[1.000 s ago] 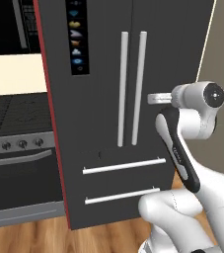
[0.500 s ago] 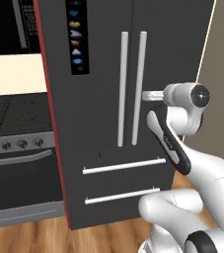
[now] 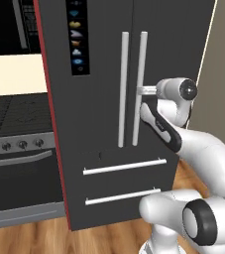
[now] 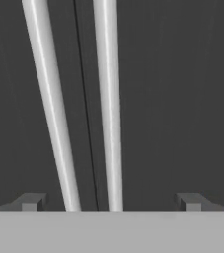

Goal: Retrieve the fish from the fridge and place it on the saucepan with marinade on the stove.

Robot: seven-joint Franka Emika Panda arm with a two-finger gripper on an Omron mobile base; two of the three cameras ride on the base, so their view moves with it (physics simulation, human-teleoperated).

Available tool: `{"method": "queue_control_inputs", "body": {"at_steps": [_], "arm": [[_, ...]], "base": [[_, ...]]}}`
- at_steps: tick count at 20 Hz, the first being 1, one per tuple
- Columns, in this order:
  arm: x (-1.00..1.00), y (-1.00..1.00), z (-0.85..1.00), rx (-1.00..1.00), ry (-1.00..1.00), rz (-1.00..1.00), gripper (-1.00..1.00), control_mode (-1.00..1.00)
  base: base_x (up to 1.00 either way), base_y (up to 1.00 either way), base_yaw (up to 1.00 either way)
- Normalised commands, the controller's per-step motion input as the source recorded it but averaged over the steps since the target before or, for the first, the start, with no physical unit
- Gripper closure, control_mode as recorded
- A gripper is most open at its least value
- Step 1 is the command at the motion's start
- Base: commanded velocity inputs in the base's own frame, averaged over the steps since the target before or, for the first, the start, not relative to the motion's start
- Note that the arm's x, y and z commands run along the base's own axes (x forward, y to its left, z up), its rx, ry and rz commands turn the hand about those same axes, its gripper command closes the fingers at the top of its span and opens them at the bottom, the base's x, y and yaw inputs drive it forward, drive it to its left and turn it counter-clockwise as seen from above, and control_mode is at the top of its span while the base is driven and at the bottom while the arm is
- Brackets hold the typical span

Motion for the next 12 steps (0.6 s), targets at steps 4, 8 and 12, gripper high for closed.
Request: {"method": "queue_control_inputs", "body": {"at_steps": [4, 8, 12], "arm": [[0.54, 0.0, 0.0, 0.0, 0.0, 0.0, -1.0, -1.0], [0.52, 0.0, 0.0, 0.0, 0.0, 0.0, -1.0, -1.0], [0.49, 0.0, -0.02, 0.0, 0.0, 0.0, -1.0, -1.0]], "base": [[0.0, 0.0, 0.0], [0.0, 0.0, 0.0], [0.0, 0.0, 0.0]]}}
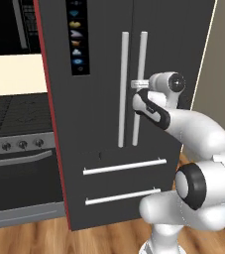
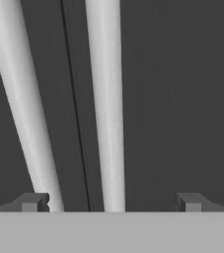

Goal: Retrieve the fish from the fridge and place it on the saucepan with marinade on the stove.

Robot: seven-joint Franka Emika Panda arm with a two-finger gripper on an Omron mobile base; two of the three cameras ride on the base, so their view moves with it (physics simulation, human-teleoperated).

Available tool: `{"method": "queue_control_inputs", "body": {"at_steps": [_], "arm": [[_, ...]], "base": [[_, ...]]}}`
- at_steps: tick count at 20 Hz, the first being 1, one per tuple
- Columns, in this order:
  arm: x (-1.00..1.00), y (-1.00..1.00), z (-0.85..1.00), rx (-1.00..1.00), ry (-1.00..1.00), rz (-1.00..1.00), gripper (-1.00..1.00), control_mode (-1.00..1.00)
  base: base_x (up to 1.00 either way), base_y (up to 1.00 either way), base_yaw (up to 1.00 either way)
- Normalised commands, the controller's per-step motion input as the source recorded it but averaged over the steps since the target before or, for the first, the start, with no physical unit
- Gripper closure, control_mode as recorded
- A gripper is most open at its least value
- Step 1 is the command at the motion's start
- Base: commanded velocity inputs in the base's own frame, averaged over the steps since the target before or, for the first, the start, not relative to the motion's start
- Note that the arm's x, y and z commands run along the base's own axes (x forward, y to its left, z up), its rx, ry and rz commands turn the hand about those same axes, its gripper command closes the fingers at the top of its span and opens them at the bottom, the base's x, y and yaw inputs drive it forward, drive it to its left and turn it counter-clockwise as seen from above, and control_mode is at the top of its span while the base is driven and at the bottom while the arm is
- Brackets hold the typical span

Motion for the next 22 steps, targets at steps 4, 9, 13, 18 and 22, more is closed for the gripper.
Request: {"method": "queue_control_inputs", "body": {"at_steps": [4, 9, 13, 18, 22], "arm": [[0.5, 0.0, -0.08, 0.0, 0.0, 0.0, -1.0, -1.0], [0.55, 0.0, -0.16, 0.0, -0.02, 0.0, -1.0, -1.0], [0.58, 0.0, -0.18, 0.0, -0.02, 0.0, -1.0, -1.0], [0.57, -0.01, -0.16, 0.0, -0.02, 0.0, -1.0, -1.0], [0.58, -0.01, -0.14, 0.0, -0.02, 0.0, -1.0, -1.0]], "base": [[0.0, 0.0, 0.0], [0.0, 0.0, 0.0], [0.0, 0.0, 0.0], [0.0, 0.0, 0.0], [0.0, 0.0, 0.0]]}}
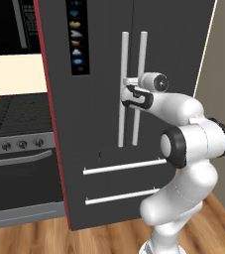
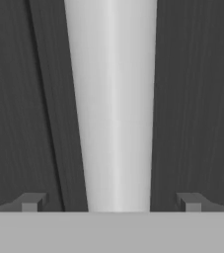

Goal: Retrieve the fish from the fridge and place it on the saucepan with marinade on the stove.

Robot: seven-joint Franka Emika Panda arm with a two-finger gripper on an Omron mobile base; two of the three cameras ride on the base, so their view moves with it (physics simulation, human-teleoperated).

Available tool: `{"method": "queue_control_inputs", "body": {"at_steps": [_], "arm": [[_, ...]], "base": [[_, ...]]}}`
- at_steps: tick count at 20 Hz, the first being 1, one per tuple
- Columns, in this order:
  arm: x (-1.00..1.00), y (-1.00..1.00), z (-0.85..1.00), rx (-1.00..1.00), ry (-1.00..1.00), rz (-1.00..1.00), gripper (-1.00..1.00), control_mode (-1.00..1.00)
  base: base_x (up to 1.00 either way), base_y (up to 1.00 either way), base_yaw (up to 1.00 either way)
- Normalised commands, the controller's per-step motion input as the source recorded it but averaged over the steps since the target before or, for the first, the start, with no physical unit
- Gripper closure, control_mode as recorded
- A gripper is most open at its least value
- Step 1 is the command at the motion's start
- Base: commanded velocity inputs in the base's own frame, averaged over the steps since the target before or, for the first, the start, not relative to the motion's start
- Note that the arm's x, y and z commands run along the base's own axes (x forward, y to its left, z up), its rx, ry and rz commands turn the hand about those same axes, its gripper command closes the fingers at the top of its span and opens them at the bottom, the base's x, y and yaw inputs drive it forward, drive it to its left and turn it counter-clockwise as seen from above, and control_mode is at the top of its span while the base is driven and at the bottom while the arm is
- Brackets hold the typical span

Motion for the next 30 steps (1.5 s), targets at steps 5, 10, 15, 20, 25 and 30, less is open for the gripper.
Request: {"method": "queue_control_inputs", "body": {"at_steps": [5, 10, 15, 20, 25, 30], "arm": [[0.57, -0.01, -0.11, 0.0, -0.01, 0.0, -1.0, -1.0], [0.38, 0.0, 0.0, 0.0, 0.02, 0.0, 1.0, -1.0], [-0.34, -0.07, 0.0, 0.0, 0.18, 0.0, 1.0, -1.0], [-0.75, -0.25, 0.0, 0.0, 0.28, 0.0, 1.0, -1.0], [-0.73, -0.21, 0.0, 0.0, 0.14, 0.0, 1.0, -1.0], [-0.69, -0.21, 0.0, 0.0, 0.01, 0.0, 1.0, -1.0]], "base": [[0.0, 0.0, 0.0], [0.0, 0.0, 0.0], [0.0, 0.0, 0.0], [0.0, 0.0, 0.0], [0.0, 0.0, 0.0], [0.0, 0.0, 0.0]]}}
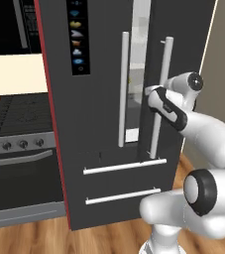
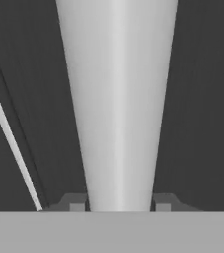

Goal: Retrieve the fish from the fridge and place it on the saucepan with marinade on the stove.

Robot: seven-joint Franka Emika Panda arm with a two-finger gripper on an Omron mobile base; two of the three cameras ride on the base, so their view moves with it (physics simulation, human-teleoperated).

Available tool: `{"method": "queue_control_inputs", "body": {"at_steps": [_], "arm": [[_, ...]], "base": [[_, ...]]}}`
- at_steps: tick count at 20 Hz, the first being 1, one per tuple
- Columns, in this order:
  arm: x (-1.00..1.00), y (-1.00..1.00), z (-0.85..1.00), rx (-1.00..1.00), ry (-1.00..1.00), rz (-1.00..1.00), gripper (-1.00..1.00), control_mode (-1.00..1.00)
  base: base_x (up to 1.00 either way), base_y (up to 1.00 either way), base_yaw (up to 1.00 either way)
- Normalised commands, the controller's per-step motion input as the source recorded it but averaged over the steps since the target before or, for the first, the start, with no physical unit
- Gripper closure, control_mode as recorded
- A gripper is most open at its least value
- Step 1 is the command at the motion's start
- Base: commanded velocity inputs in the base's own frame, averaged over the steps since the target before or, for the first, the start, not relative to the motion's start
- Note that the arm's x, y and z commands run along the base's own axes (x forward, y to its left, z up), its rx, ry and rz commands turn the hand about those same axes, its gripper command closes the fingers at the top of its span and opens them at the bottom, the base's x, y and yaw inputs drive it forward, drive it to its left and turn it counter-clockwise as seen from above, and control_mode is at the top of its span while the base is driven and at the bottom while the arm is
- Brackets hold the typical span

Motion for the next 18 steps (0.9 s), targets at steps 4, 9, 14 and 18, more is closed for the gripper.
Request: {"method": "queue_control_inputs", "body": {"at_steps": [4, 9, 14, 18], "arm": [[-0.71, -0.24, 0.0, 0.0, -0.17, 0.0, 1.0, -1.0], [-0.68, -0.4, 0.0, 0.0, -0.15, 0.0, 1.0, -1.0], [-0.56, -0.42, 0.0, 0.0, -0.05, 0.0, 1.0, -1.0], [-0.4, -0.36, 0.0, 0.0, 0.0, 0.0, 1.0, -1.0]], "base": [[0.0, 0.0, 0.0], [0.0, 0.0, 0.0], [0.0, 0.0, 0.0], [0.0, 0.0, 0.0]]}}
